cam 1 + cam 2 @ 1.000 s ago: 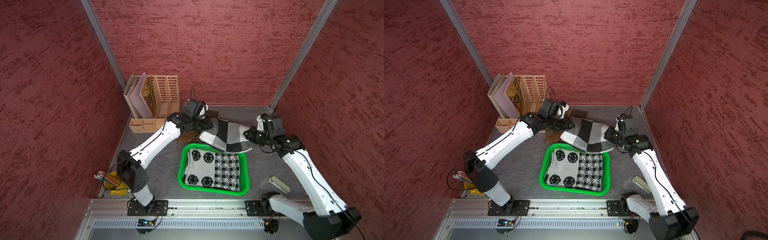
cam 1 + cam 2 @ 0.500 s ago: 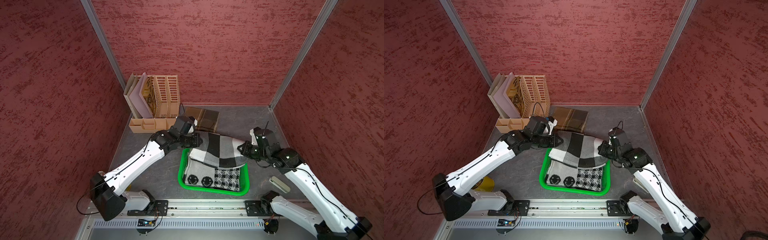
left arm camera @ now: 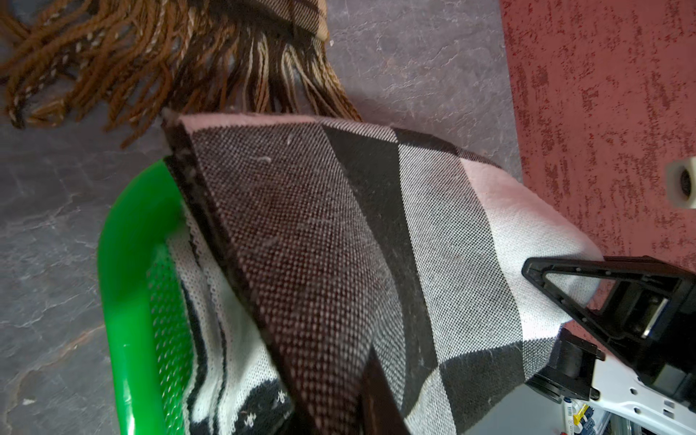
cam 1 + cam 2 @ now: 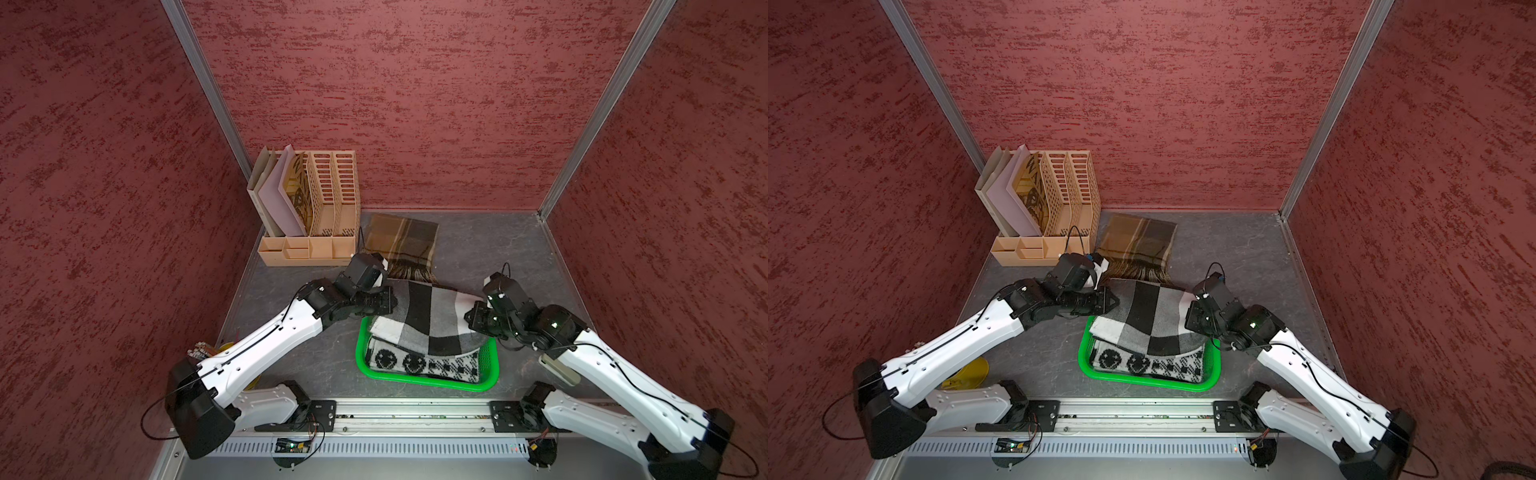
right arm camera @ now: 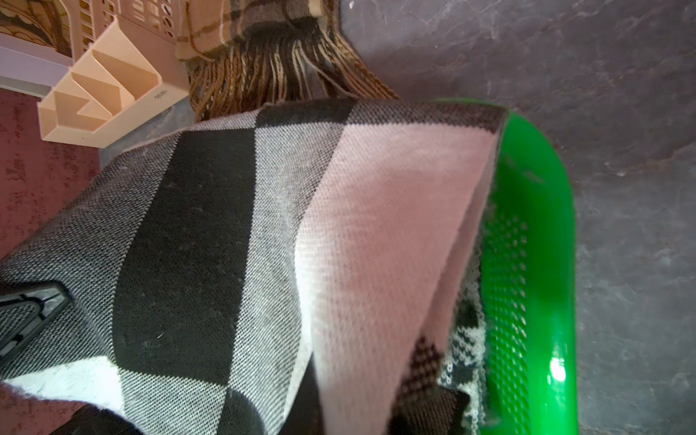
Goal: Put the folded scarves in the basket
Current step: Place the scarf in the basket.
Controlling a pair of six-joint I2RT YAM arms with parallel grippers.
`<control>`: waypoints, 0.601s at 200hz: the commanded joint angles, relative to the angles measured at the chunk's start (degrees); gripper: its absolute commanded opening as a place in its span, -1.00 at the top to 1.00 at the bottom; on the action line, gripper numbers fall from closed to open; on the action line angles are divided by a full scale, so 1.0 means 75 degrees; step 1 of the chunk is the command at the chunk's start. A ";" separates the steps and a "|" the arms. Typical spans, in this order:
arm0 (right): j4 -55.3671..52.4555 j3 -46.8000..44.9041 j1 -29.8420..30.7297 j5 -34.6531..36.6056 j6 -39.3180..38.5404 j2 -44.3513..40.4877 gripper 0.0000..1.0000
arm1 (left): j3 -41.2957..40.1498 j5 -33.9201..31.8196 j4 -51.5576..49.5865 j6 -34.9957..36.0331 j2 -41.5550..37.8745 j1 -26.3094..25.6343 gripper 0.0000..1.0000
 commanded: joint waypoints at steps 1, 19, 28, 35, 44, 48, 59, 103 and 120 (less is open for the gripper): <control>0.0115 -0.0192 0.0074 0.0521 0.0147 0.0004 1.00 | -0.0321 -0.0233 0.0236 -0.0213 -0.0155 -0.0057 1.00; 0.0048 -0.0278 0.0075 0.0669 0.0137 0.0059 1.00 | -0.0576 -0.0237 0.0318 -0.0289 -0.0146 -0.0116 1.00; 0.0004 -0.0288 0.0075 0.0709 0.0136 0.0066 1.00 | -0.0653 -0.0269 0.0297 -0.0317 -0.0140 -0.0139 1.00; -0.0010 -0.0315 0.0075 0.0695 0.0161 0.0066 1.00 | -0.0695 -0.0310 0.0284 -0.0328 -0.0155 -0.0169 1.00; -0.0026 -0.0339 0.0075 0.0644 0.0203 0.0056 1.00 | -0.0751 -0.0359 0.0261 -0.0348 -0.0190 -0.0198 1.00; -0.0031 -0.0368 0.0072 0.0614 0.0236 0.0048 1.00 | -0.0766 -0.0386 0.0247 -0.0357 -0.0202 -0.0210 1.00; -0.0049 -0.0413 0.0103 0.0560 0.0304 0.0014 1.00 | -0.0781 -0.0438 0.0203 -0.0369 -0.0245 -0.0233 1.00; -0.0330 -0.0379 0.0379 0.0598 0.0600 -0.0019 1.00 | -0.0769 -0.0513 -0.0069 -0.0413 -0.0344 -0.0291 1.00; -0.0472 -0.0364 0.0532 0.0706 0.0738 -0.0072 1.00 | -0.0802 -0.0505 -0.0131 -0.0457 -0.0369 -0.0333 1.00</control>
